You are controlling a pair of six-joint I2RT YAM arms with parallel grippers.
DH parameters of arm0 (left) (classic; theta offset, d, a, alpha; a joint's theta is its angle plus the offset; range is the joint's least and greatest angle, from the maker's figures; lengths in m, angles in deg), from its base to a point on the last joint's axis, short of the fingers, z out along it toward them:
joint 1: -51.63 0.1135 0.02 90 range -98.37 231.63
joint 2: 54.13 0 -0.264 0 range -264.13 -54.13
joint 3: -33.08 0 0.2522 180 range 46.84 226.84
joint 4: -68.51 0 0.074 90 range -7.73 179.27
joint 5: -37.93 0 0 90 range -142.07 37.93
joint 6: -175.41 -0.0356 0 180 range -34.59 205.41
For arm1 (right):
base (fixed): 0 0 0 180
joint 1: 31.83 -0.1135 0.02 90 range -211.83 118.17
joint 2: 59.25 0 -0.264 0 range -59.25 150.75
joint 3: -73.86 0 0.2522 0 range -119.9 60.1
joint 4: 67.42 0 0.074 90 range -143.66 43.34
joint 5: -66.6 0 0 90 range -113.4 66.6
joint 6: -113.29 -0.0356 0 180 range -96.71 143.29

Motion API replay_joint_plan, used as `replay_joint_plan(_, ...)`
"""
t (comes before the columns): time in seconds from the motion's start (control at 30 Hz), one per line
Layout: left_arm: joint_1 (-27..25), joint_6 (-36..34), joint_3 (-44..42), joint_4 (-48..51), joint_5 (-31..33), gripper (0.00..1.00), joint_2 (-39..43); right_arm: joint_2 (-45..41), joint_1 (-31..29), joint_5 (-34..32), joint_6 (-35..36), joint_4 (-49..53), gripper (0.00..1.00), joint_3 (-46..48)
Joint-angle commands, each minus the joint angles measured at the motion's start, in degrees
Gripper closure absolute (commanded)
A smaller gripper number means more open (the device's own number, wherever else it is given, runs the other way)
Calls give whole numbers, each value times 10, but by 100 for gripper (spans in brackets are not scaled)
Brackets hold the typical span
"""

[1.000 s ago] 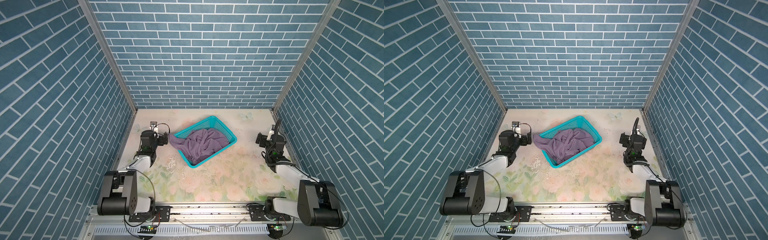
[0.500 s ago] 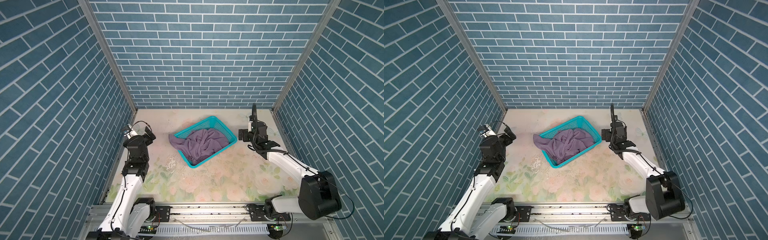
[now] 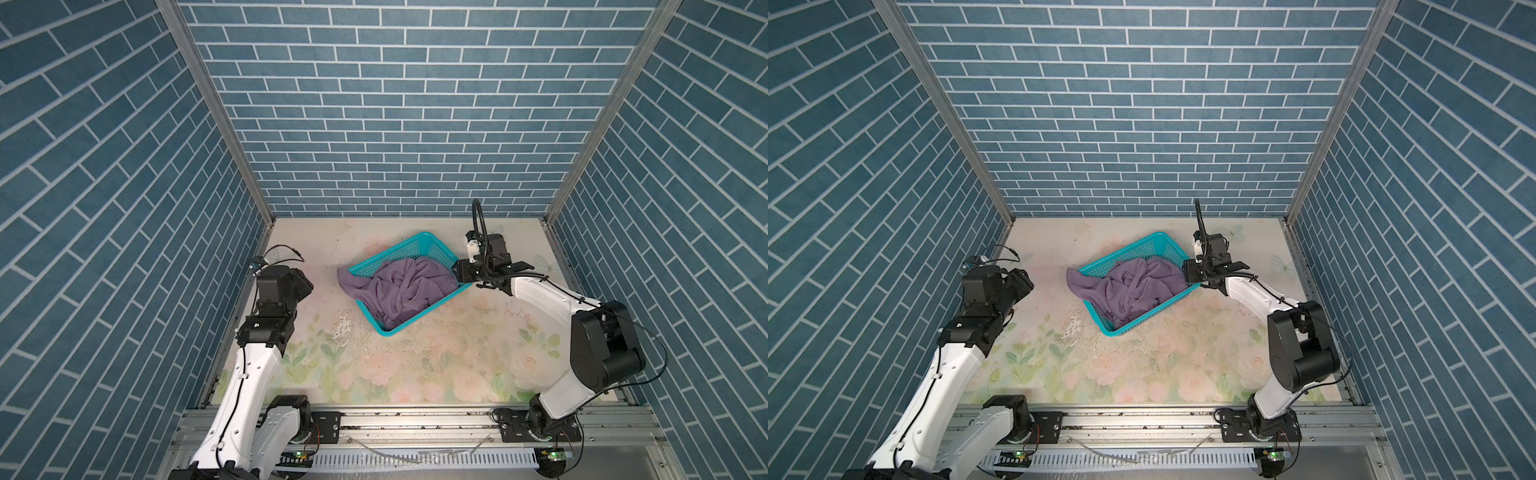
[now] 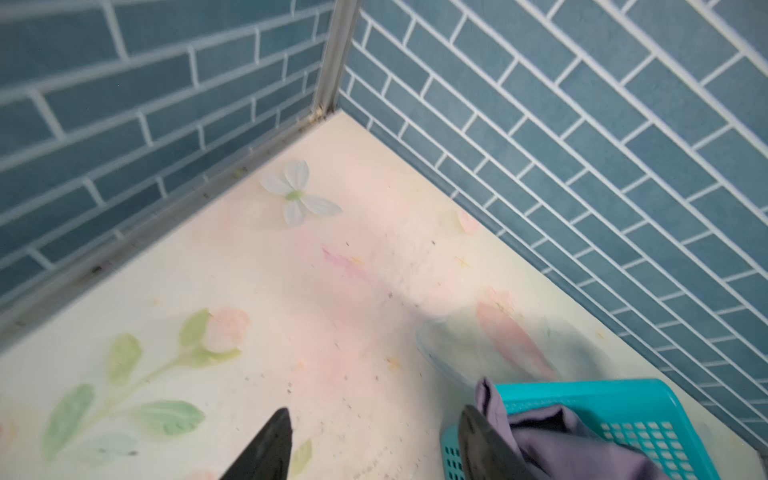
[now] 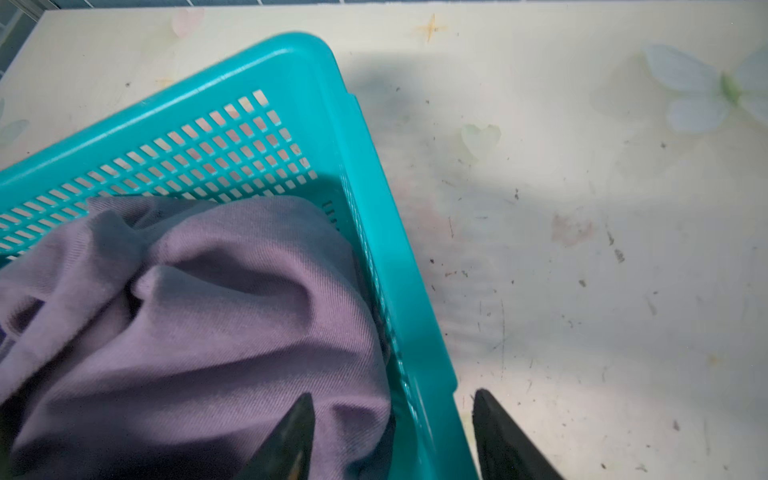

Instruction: Fold and stack the trousers

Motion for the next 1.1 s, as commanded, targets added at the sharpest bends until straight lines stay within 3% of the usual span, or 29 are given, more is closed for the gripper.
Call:
replay_joint_plan(0.0, -34, 44, -39, -8, -83, 39, -17, 3, 1, -27, -41, 13, 38, -10)
replay_joint_plan(0.17, -108, 71, -62, -55, -56, 38, -72, -36, 7, -95, -40, 17, 35, 12)
replay_joint_plan(0.43, -219, 61, 48, -105, -50, 39, -257, -141, 31, -169, -48, 9, 29, 91)
replay_joint_plan(0.63, -283, 38, 195, -128, -96, 47, -422, -223, 58, -175, -41, 47, 29, 96)
replay_joint_plan(0.83, -324, 16, 391, -106, -154, 47, -564, -294, 72, -179, -61, 79, 27, 128)
replay_joint_plan(0.97, -366, 15, 485, -82, -164, 49, -619, -300, 74, -130, -51, 84, 19, 129)
replay_joint_plan(1.07, -377, 30, 490, -86, -165, 49, -628, -290, 74, -83, -37, 89, 16, 118)
